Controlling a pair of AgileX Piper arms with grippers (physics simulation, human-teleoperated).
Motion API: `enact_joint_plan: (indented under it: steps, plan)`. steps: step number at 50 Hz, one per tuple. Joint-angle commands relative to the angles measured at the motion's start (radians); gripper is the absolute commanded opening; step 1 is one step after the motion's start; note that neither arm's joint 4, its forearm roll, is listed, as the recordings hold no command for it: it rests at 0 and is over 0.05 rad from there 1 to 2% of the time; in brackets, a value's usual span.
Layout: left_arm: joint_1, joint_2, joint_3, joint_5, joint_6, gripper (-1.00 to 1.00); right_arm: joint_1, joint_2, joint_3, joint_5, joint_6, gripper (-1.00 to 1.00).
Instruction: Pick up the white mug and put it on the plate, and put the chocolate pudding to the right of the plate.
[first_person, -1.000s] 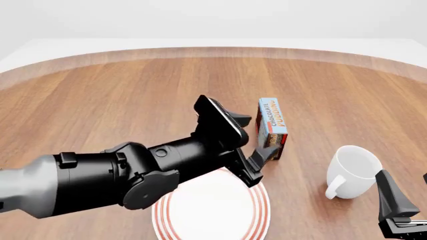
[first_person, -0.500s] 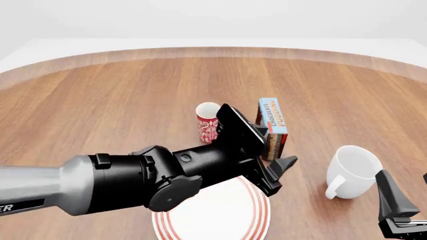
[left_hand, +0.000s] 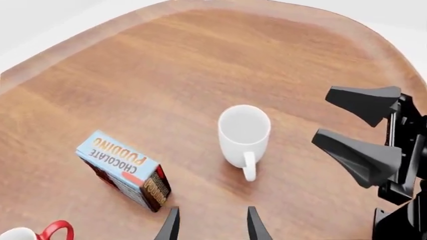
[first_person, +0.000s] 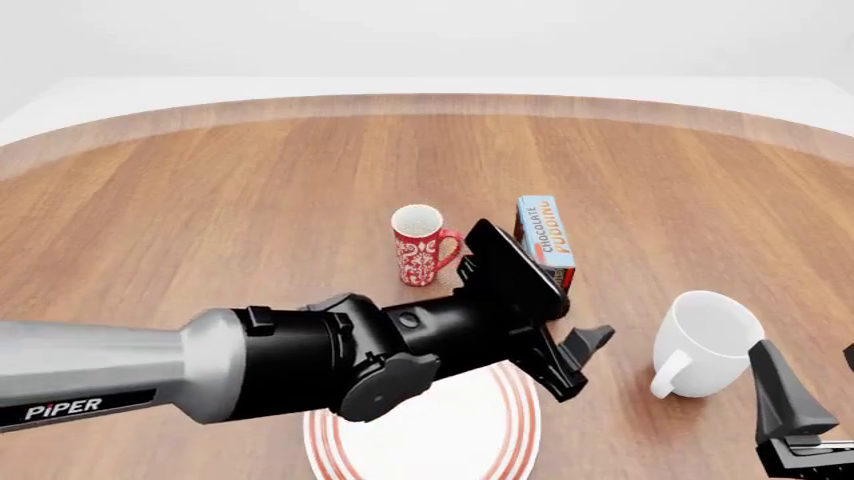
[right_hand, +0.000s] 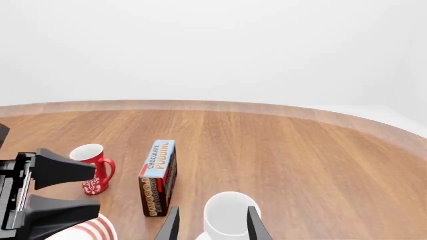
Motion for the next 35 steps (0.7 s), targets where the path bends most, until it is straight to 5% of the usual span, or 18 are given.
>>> enact_joint_plan:
  steps: [1, 35]
  plan:
    - [-0.017, 0.051, -0.046, 0.029, -0.002, 1.00, 0.003, 0.000, 0.000, 0.000, 0.001, 1.00]
    - [-0.041, 0.145, -0.185, 0.135, 0.016, 1.00, 0.008, 0.000, 0.000, -0.001, 0.004, 1.00]
